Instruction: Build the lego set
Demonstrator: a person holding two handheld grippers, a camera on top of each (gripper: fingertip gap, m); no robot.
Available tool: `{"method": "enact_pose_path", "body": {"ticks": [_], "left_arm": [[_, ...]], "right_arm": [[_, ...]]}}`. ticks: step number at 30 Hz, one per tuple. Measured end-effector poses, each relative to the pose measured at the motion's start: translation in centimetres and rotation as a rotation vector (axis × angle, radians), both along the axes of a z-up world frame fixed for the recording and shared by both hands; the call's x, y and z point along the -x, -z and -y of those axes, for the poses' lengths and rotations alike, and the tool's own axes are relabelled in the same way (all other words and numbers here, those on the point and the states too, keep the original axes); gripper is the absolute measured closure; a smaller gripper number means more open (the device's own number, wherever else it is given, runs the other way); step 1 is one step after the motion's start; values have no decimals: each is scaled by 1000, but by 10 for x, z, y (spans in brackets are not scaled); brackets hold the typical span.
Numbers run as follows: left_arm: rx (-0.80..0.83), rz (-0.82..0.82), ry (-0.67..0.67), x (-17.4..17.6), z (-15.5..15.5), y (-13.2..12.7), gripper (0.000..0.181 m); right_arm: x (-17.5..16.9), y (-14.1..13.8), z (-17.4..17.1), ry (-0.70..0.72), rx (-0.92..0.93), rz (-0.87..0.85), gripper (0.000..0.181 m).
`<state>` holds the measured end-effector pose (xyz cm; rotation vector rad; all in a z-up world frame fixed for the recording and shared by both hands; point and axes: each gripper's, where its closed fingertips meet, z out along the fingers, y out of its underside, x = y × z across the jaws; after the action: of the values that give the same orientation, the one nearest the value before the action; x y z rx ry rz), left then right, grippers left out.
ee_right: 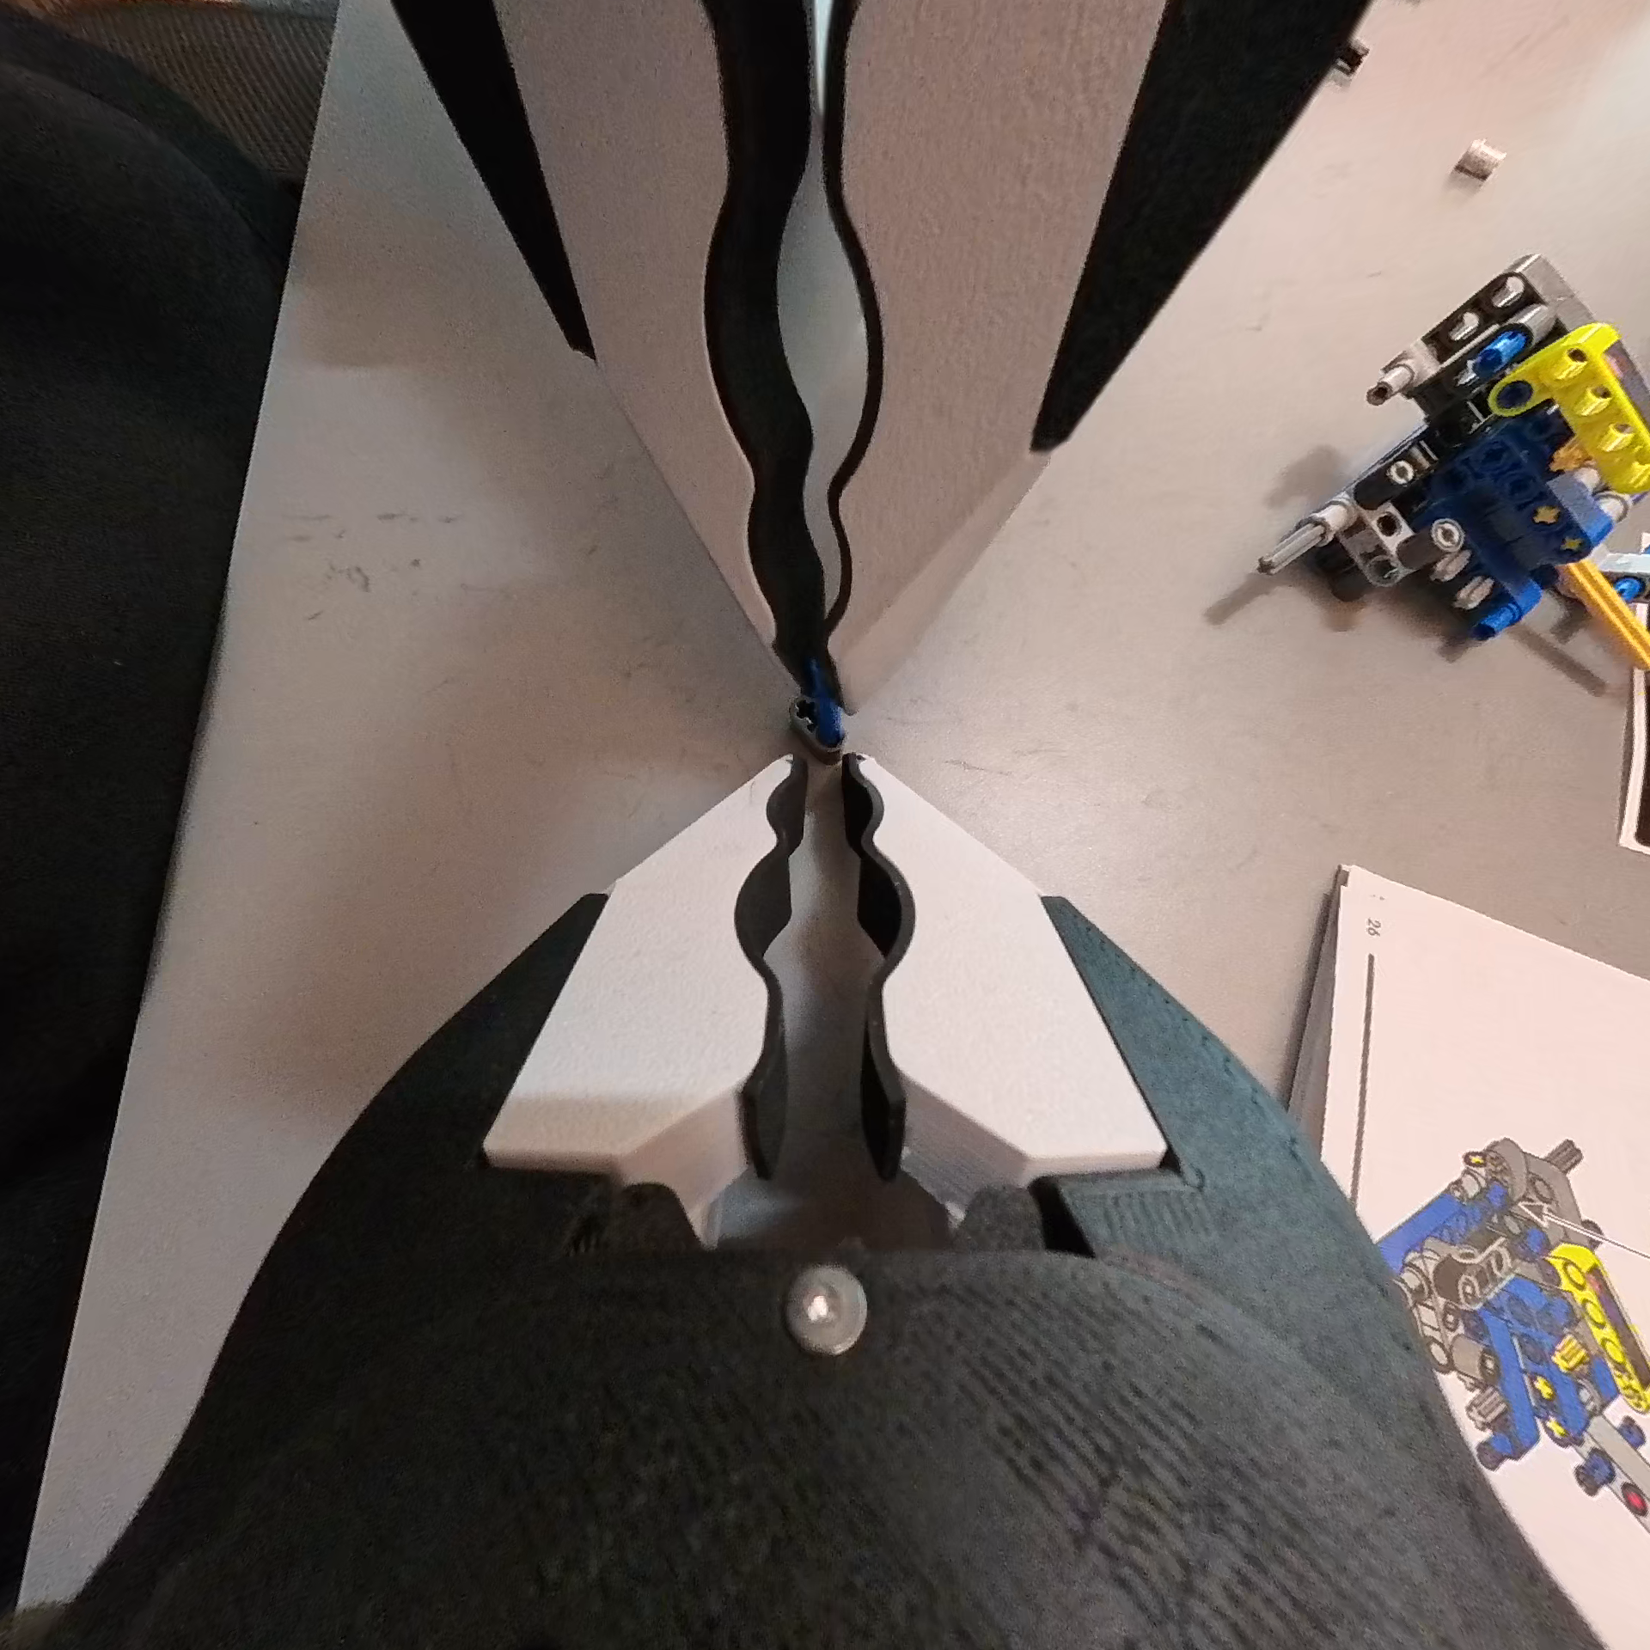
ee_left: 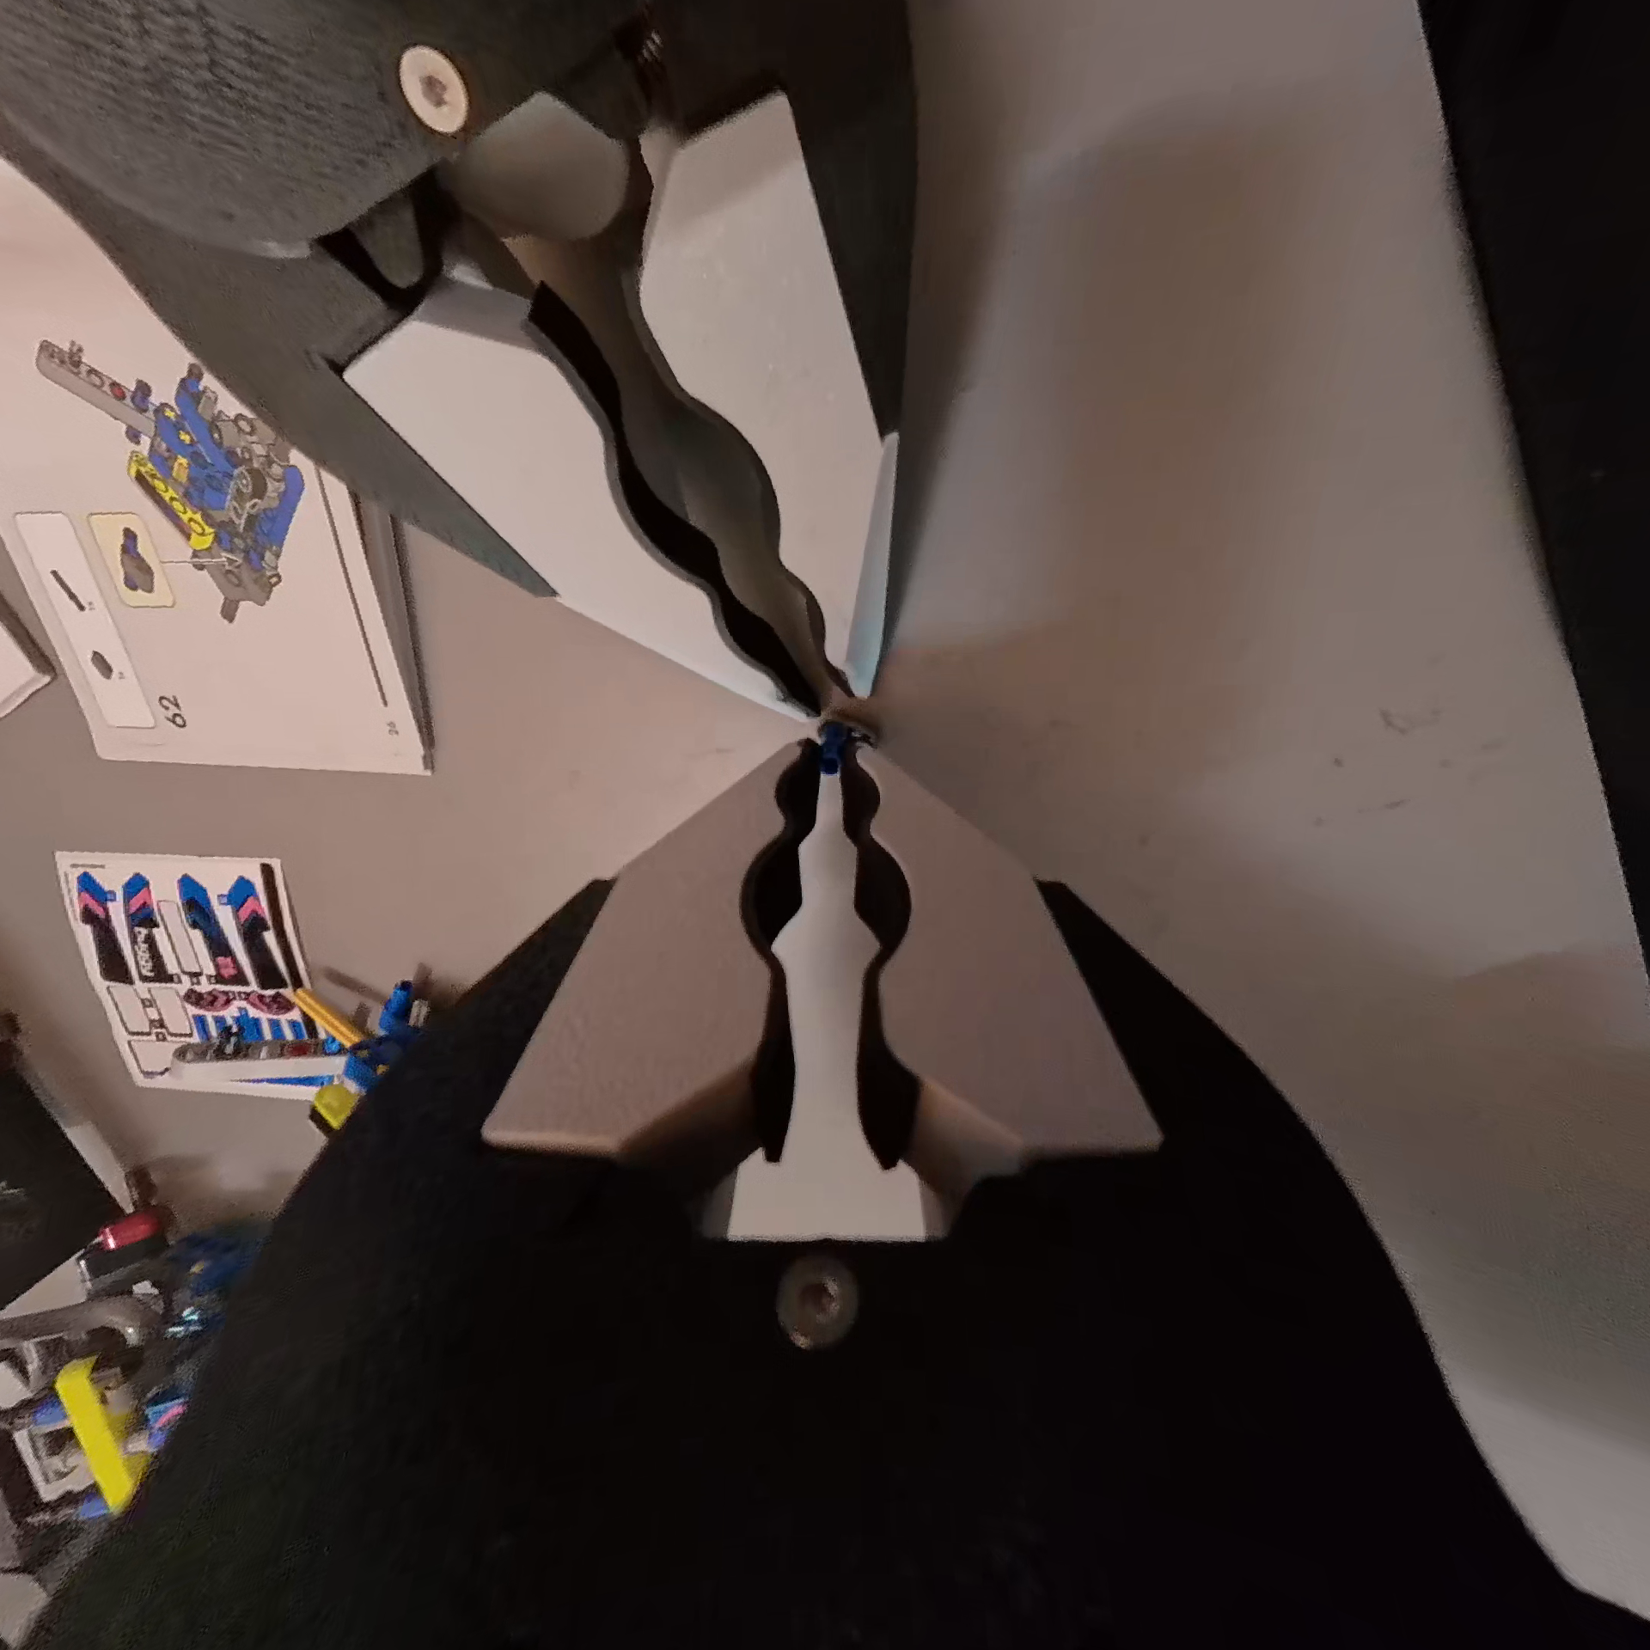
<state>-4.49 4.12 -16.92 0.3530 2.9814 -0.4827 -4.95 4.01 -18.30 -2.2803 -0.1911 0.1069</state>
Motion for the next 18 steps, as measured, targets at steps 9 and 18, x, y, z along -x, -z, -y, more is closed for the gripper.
{"method": "enact_pose_path", "body": {"ticks": [9,18], "left_arm": [[-68,9,41,1,3,1,179],[64,-64,-36,3,10,1,179]], "right_arm": [[0,0,0,0,0,0,175],[-2,0,1,10,-3,18,174]]}}
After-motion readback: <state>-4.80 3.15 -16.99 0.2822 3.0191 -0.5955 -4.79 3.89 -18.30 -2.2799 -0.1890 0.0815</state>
